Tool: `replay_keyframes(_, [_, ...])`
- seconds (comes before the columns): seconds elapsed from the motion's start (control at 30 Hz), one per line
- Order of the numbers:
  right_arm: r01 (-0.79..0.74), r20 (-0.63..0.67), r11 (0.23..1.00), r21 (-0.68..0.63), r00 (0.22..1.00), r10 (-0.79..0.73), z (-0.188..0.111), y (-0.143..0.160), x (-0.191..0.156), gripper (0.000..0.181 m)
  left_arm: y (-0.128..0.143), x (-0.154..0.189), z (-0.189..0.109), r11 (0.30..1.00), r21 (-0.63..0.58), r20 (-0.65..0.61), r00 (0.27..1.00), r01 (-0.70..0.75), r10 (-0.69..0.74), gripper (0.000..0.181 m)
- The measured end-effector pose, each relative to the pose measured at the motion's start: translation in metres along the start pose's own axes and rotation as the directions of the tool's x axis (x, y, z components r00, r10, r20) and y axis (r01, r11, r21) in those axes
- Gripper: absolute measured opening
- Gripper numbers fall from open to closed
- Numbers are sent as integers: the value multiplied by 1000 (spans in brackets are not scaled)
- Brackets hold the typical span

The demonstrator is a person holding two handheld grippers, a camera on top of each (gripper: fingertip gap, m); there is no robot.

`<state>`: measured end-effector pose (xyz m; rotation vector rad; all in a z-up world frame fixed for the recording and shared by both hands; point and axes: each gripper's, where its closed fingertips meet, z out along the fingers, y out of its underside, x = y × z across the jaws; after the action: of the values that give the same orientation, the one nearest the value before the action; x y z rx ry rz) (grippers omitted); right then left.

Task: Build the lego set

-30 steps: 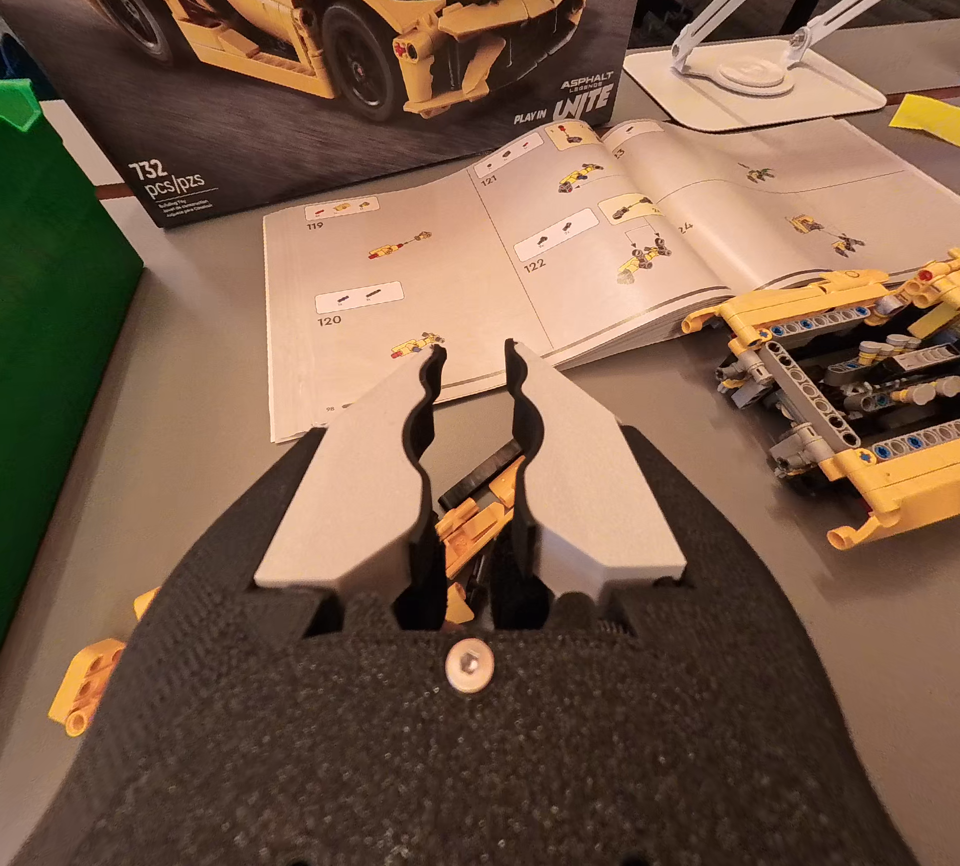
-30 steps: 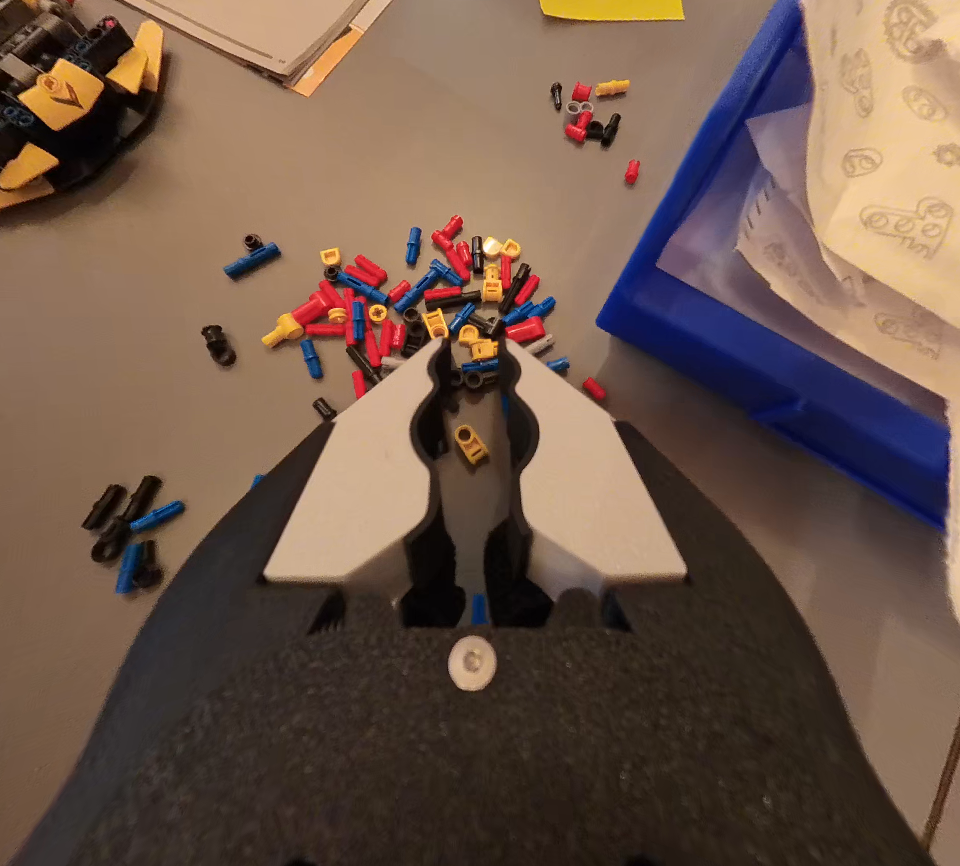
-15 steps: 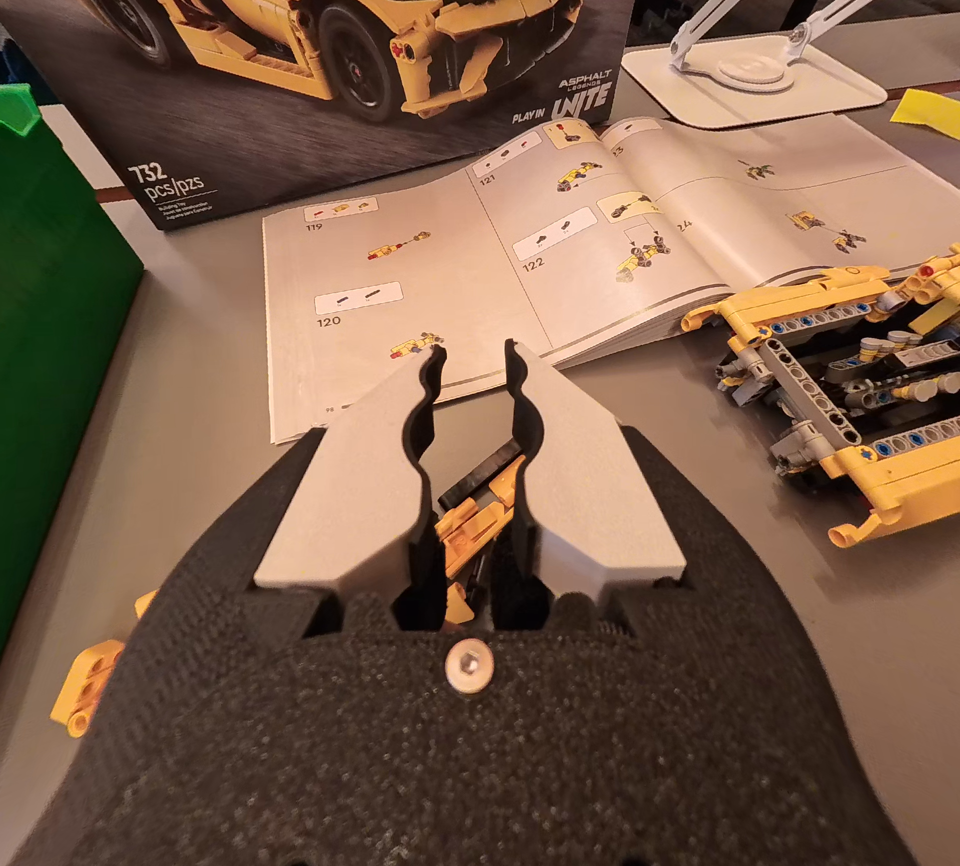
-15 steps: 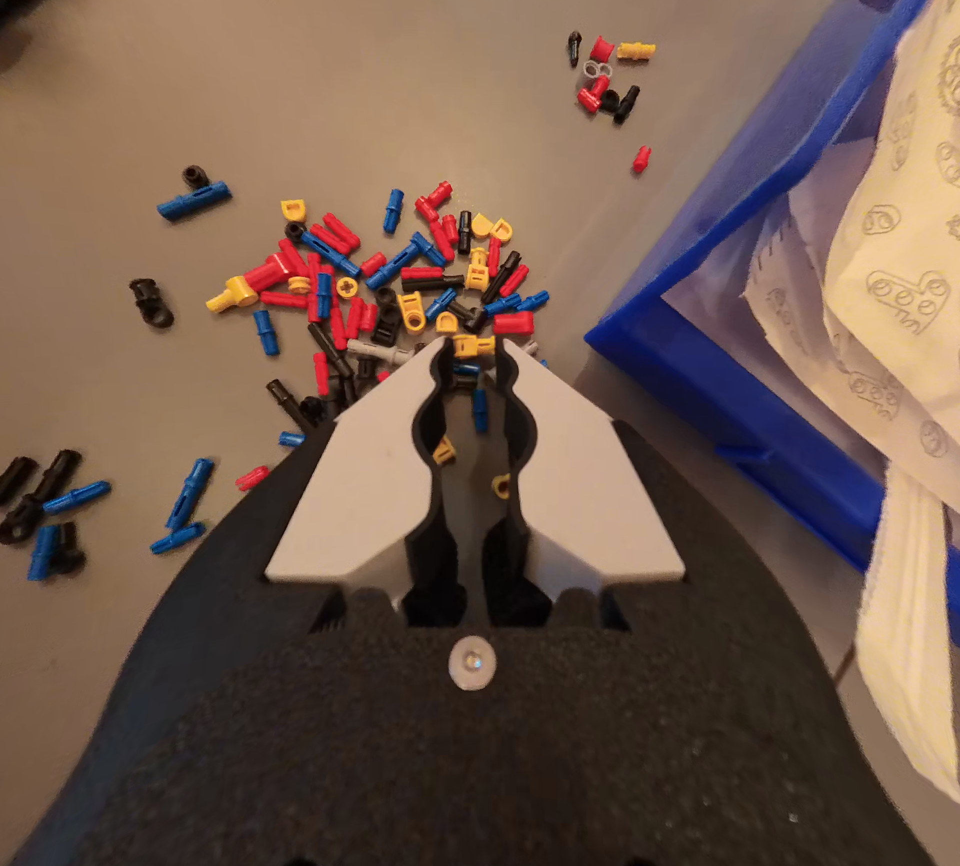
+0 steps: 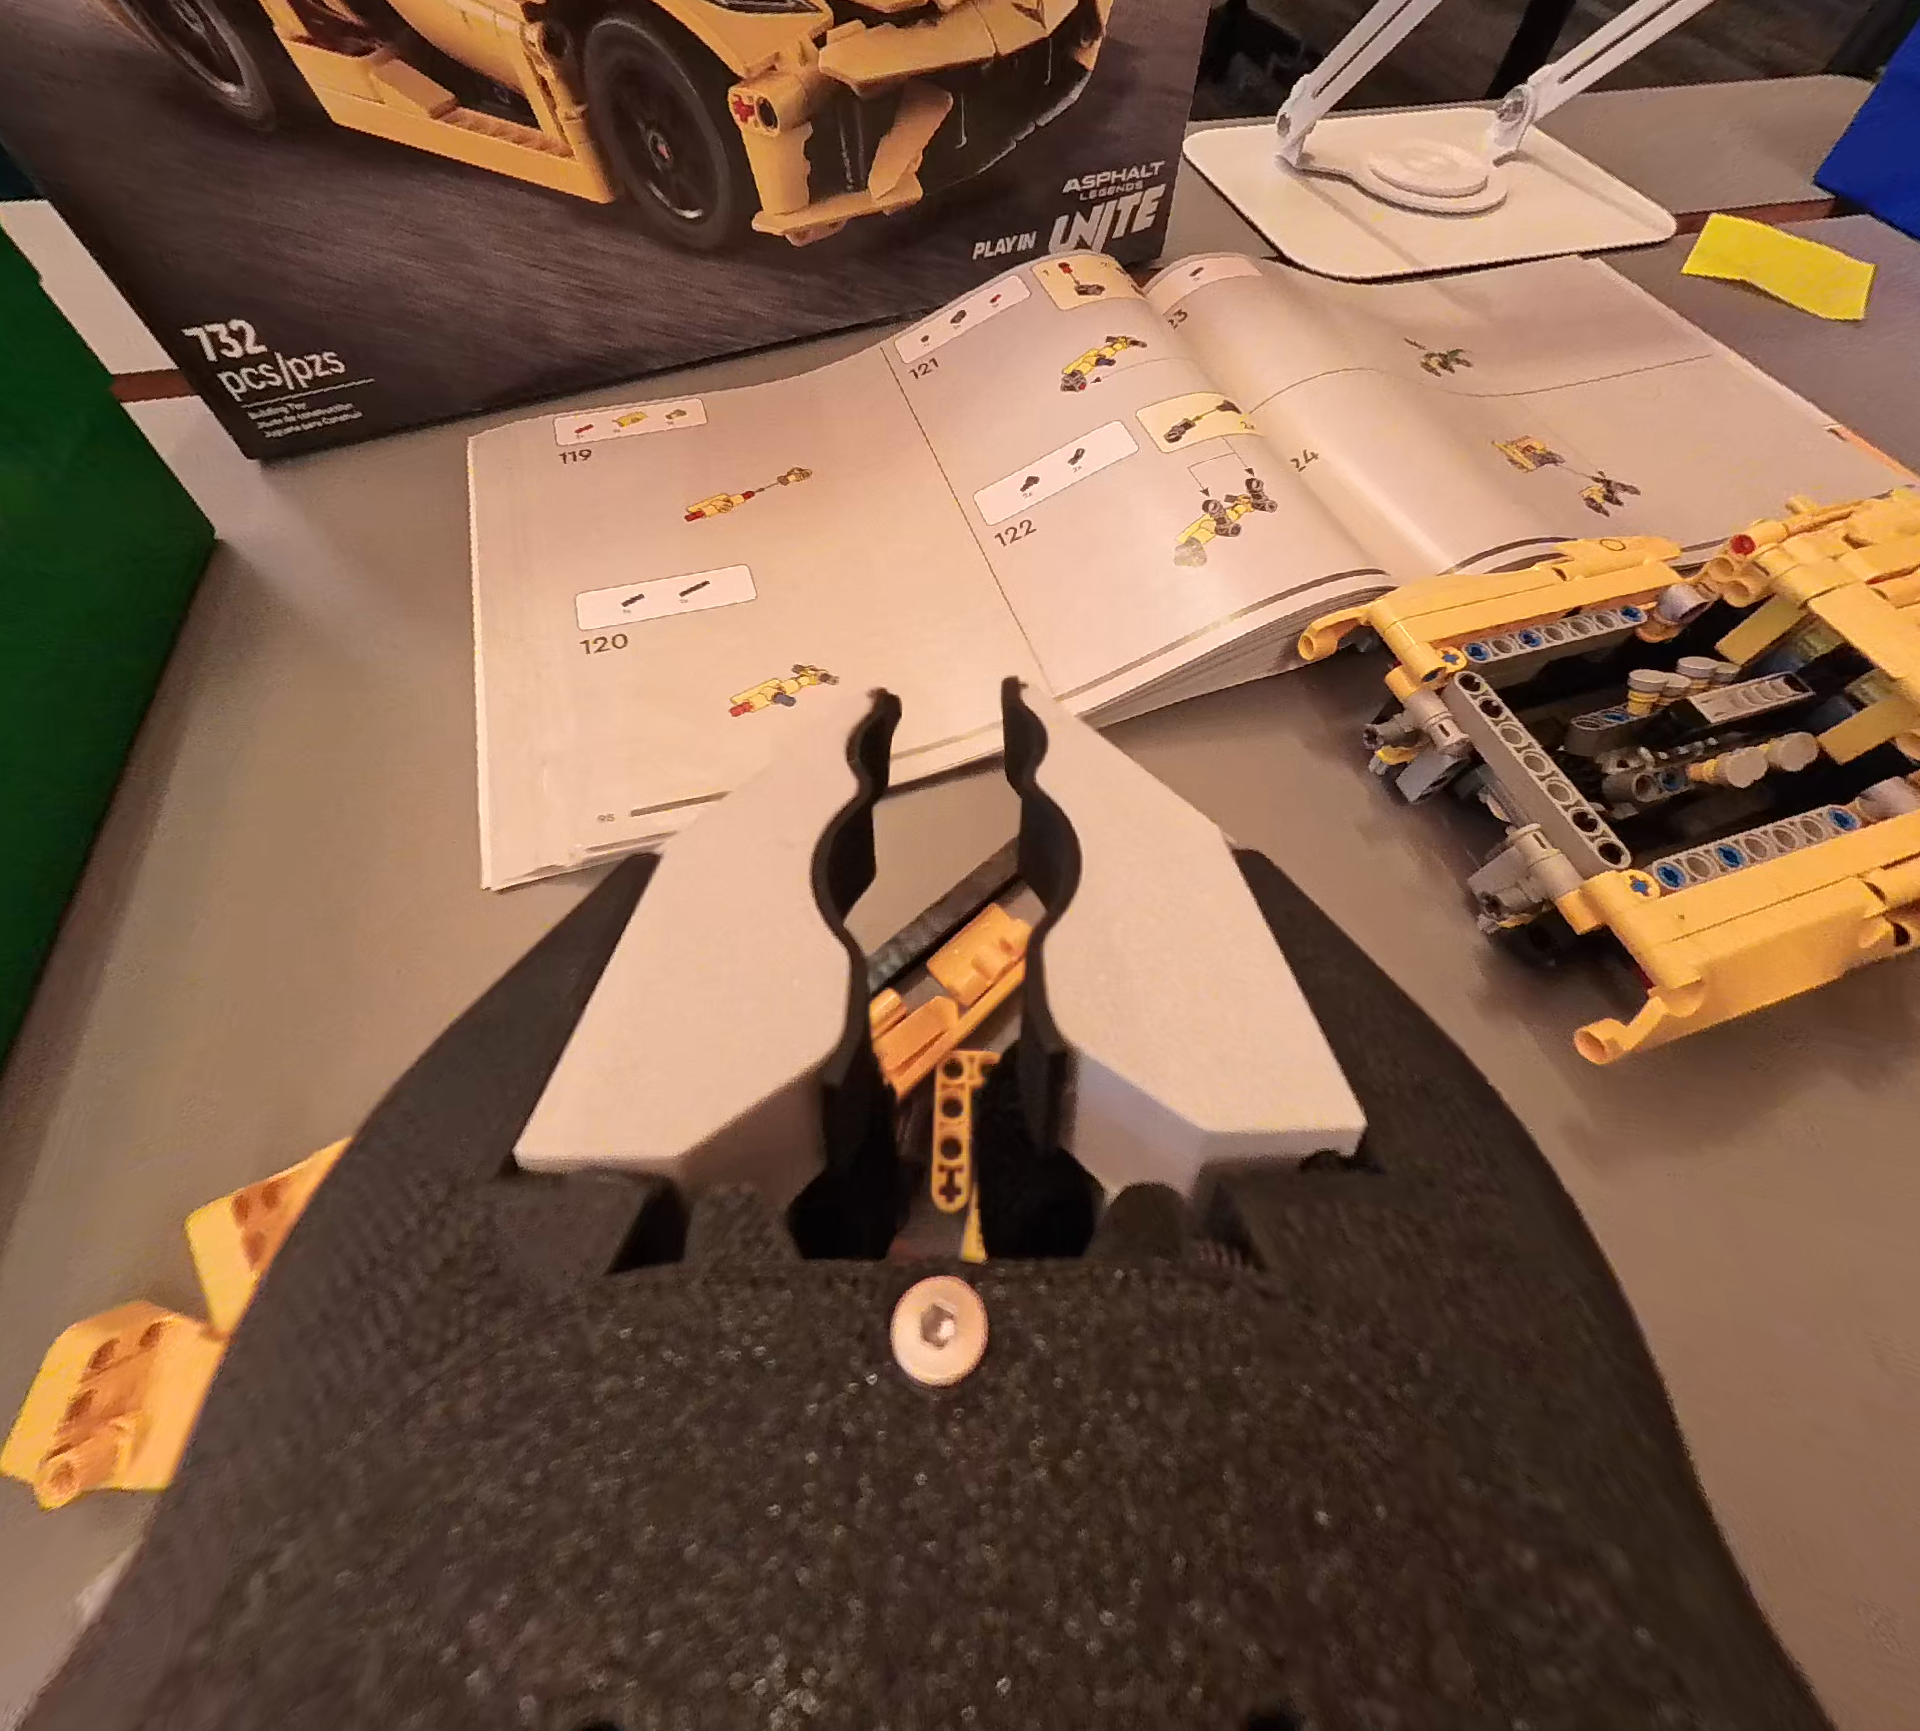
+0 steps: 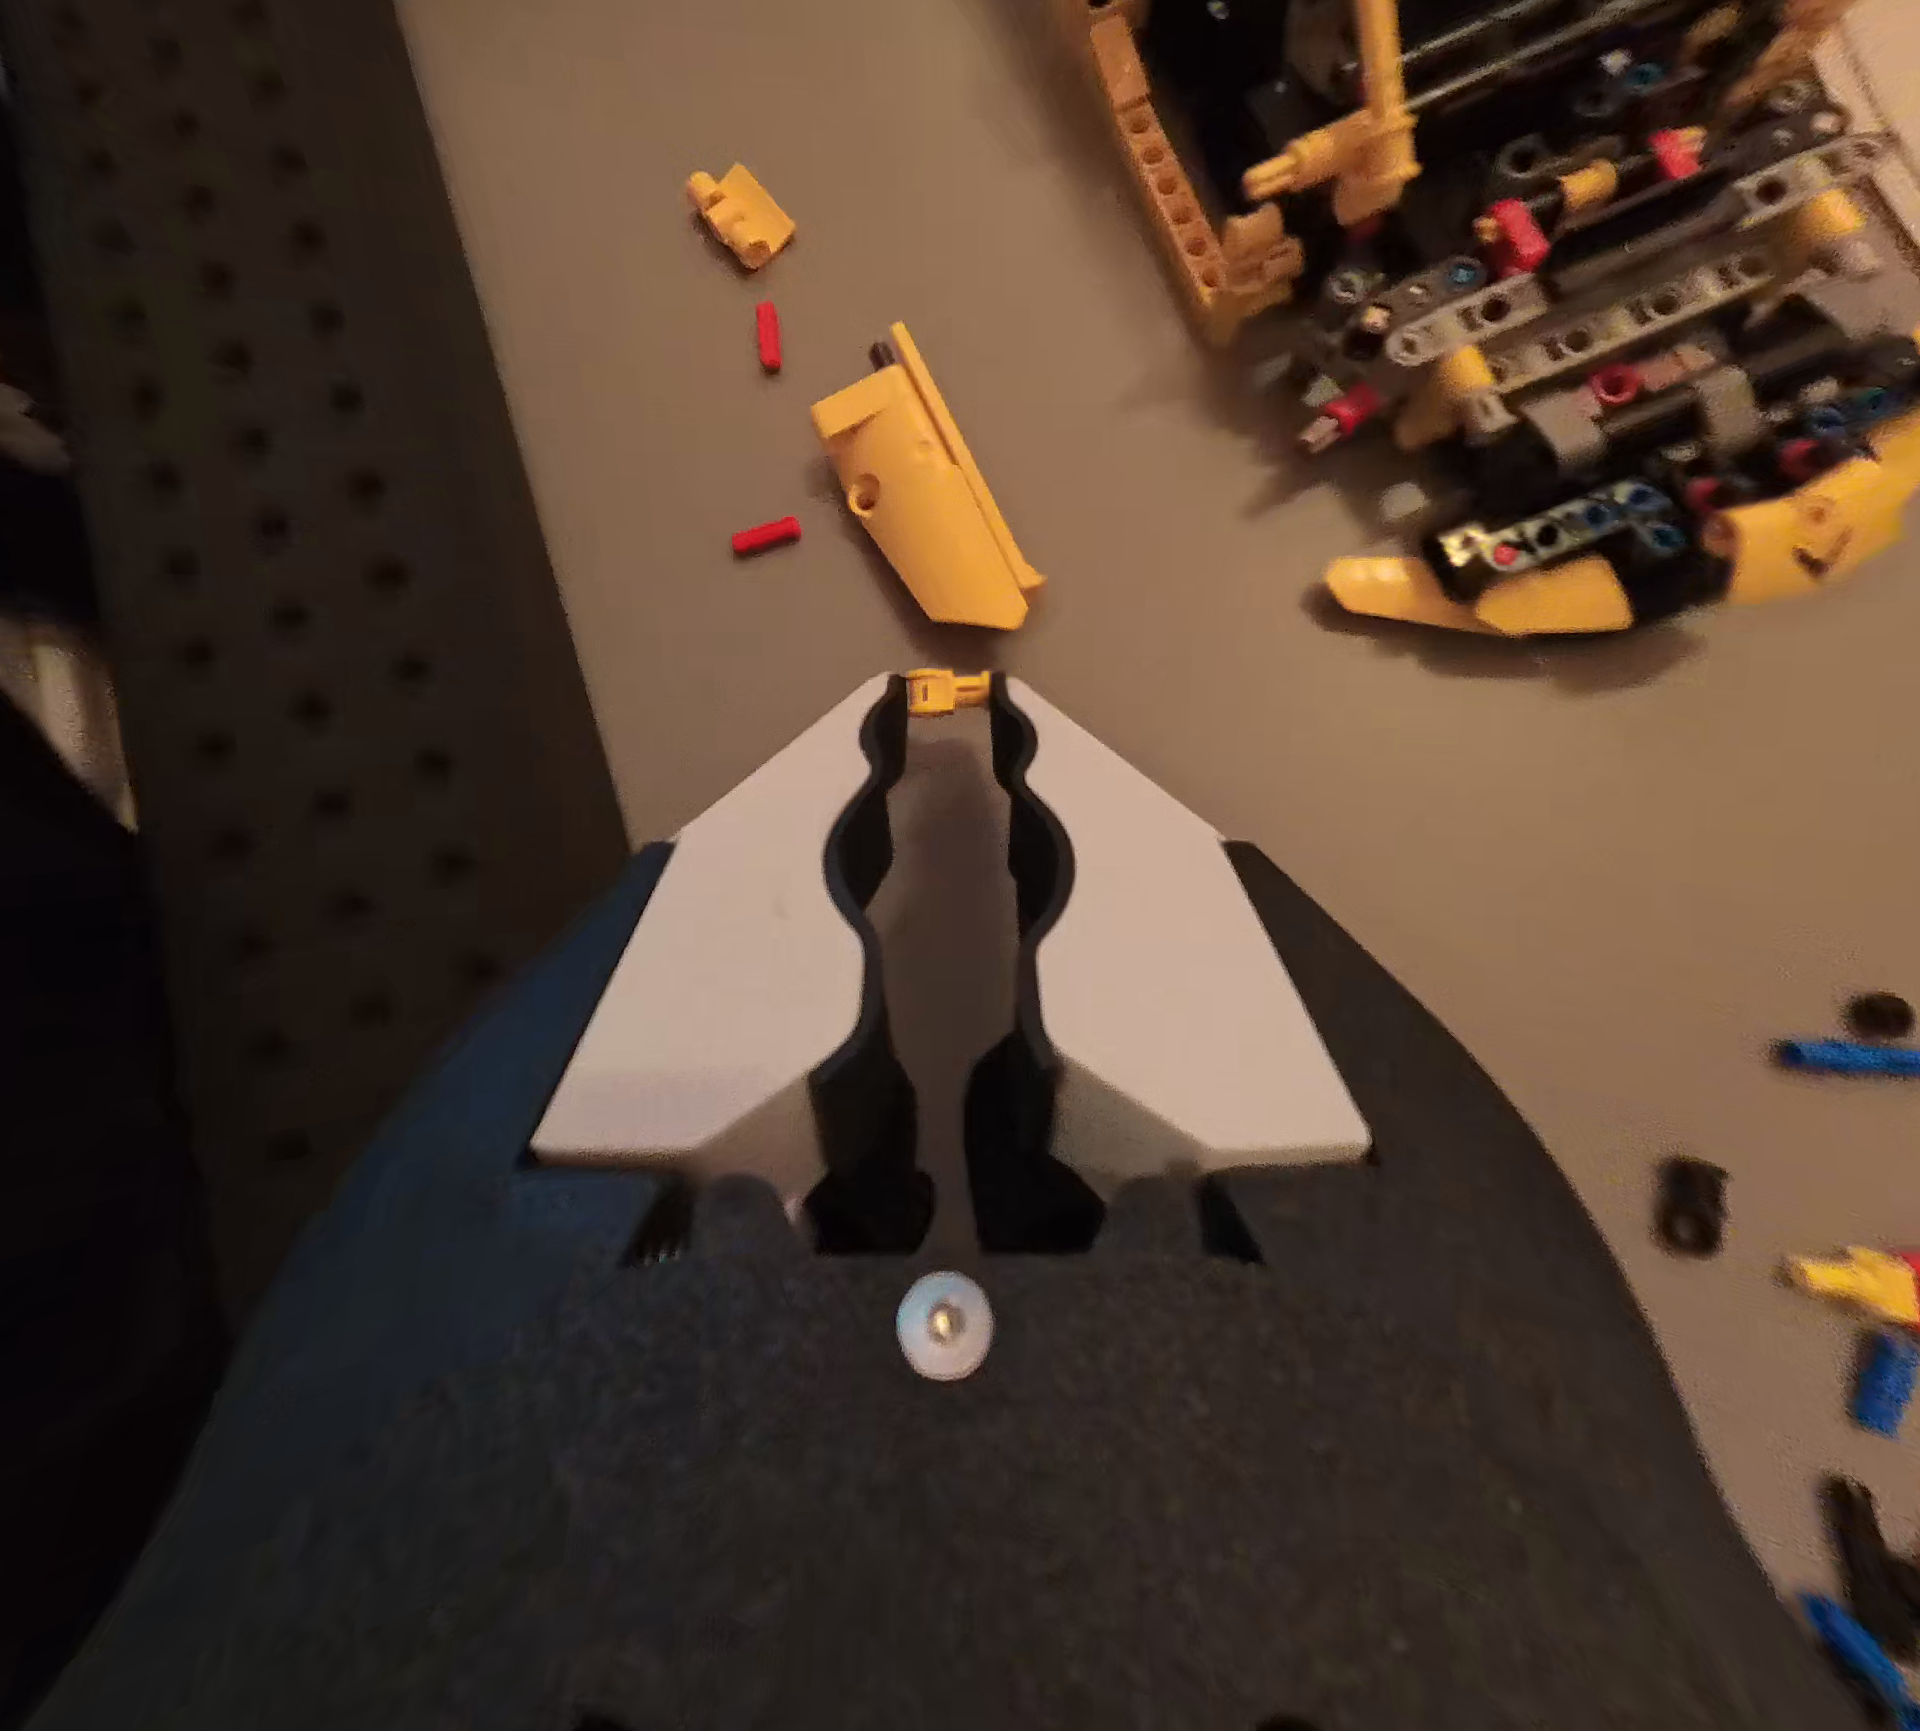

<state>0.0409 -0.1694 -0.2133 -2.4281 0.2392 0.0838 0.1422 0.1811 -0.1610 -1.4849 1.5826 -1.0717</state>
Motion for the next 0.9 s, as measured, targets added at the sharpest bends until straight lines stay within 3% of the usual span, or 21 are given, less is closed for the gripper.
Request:
replay_keyframes(0.27, [-16, -27, 999, -37, 1000, 15, 20, 5, -7, 15, 0, 9, -1, 1000, 9, -37, 999, 17, -17, 21])
replay_keyframes(0.43, [-95, 0, 995, 20, 995, 95, 19, 4, -7, 17, 0, 13, -3, 997, 10, -77, 995, 70, -69, 21])
replay_keyframes(0.57, [-120, -21, 992, -29, 993, 119, 12, 5, -9, 25, -1, 14, -4, 994, 15, -100, 990, 105, -103, 21])
replay_keyframes(0.73, [-76, -82, 996, 55, 993, 81, -4, -34, -11, 24, -2, 16, -4, 989, 12, -127, 982, 144, -141, 21])
replay_keyframes(0.9, [46, 2, 997, 58, 999, -46, 42, -63, -39, 24, 0, 18, -3, 988, 4, -140, 979, 152, -150, 22])
